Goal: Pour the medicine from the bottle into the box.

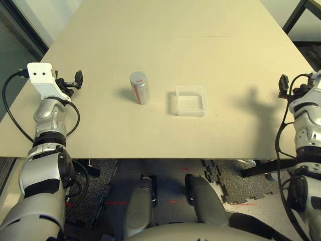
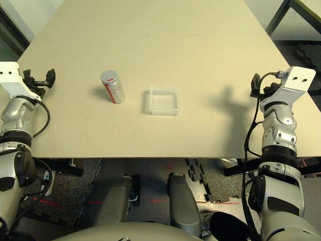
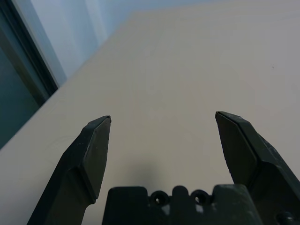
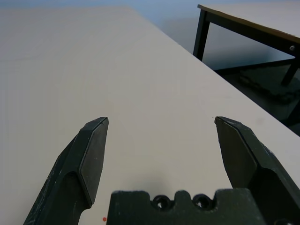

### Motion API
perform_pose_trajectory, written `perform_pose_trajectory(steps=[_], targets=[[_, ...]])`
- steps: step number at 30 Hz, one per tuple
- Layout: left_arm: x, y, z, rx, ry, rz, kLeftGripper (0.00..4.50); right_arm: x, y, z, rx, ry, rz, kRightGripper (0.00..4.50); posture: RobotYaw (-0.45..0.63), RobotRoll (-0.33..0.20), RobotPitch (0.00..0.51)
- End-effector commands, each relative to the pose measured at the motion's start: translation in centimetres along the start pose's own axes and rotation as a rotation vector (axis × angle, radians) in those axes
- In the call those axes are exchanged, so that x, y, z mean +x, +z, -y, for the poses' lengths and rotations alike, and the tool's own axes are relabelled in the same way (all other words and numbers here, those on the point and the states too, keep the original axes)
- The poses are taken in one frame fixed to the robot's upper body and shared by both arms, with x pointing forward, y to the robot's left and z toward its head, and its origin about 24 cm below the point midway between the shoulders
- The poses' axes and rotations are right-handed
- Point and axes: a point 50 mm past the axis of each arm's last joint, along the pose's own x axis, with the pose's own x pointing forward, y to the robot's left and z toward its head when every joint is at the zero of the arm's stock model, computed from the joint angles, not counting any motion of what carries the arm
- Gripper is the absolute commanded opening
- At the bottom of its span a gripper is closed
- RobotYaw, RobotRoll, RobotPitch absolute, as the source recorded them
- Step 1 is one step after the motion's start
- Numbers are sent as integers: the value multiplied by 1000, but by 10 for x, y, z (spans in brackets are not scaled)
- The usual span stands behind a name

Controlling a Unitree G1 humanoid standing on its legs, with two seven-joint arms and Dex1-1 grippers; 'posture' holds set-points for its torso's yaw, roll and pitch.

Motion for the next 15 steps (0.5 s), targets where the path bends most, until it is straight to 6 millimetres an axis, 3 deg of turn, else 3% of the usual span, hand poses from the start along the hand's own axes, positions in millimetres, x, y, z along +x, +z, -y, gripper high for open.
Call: perform_pose_trajectory(steps=[1, 9, 15], targets=[[-4, -5, -6, 4, 16, -22, 4475, -2, 3, 4, 6, -7, 12, 4500, -85, 0, 210], [7, 3, 12, 6, -74, -7, 4475, 3, 21, -8, 4, 56, 48, 4500, -112, 0, 204], [9, 11, 27, -10, -321, -18, 4475, 4, 36, -23, -37, 293, -15, 4500, -116, 0, 188]])
